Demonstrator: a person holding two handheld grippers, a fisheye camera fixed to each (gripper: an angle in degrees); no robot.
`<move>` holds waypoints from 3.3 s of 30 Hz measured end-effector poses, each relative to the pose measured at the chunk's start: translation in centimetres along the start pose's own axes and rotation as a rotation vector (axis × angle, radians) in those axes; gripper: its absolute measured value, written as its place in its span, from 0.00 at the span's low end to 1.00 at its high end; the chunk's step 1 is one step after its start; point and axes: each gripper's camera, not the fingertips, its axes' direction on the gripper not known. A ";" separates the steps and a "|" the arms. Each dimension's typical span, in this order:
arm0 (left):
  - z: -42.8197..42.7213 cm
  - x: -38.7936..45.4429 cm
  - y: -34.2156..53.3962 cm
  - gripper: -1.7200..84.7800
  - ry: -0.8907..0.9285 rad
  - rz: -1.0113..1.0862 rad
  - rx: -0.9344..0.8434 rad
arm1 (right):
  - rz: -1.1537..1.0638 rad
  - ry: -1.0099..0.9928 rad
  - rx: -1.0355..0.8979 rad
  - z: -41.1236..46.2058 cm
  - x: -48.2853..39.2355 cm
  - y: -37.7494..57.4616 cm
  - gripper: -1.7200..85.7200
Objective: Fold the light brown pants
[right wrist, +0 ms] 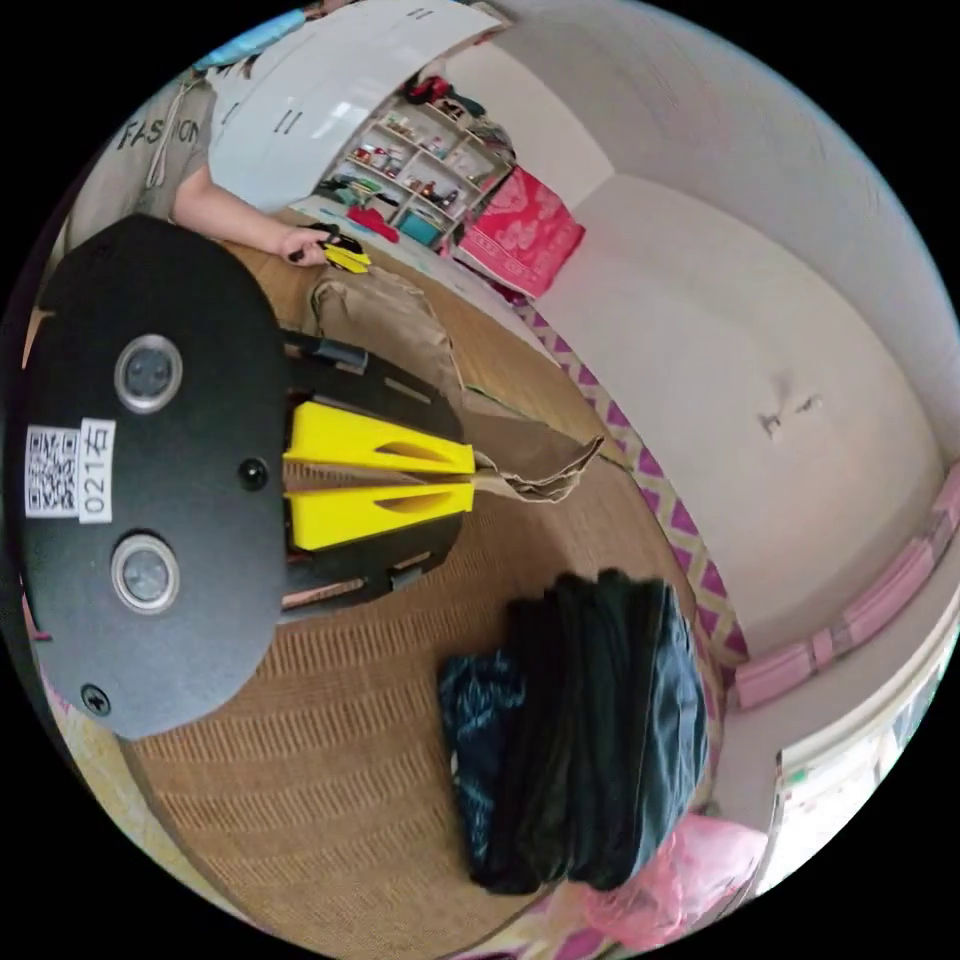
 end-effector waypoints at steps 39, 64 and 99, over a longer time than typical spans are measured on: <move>-13.8 6.3 7.0 0.01 -0.052 0.147 0.098 | 0.348 -0.601 0.094 7.0 -2.1 51.6 0.08; -6.6 -3.1 9.2 0.01 0.111 -0.096 -0.155 | 0.141 -0.285 -0.226 13.8 -21.2 53.5 0.01; -4.6 -5.5 9.8 0.01 0.050 -0.240 -0.193 | 0.824 -0.812 -0.447 20.7 -19.3 53.7 0.01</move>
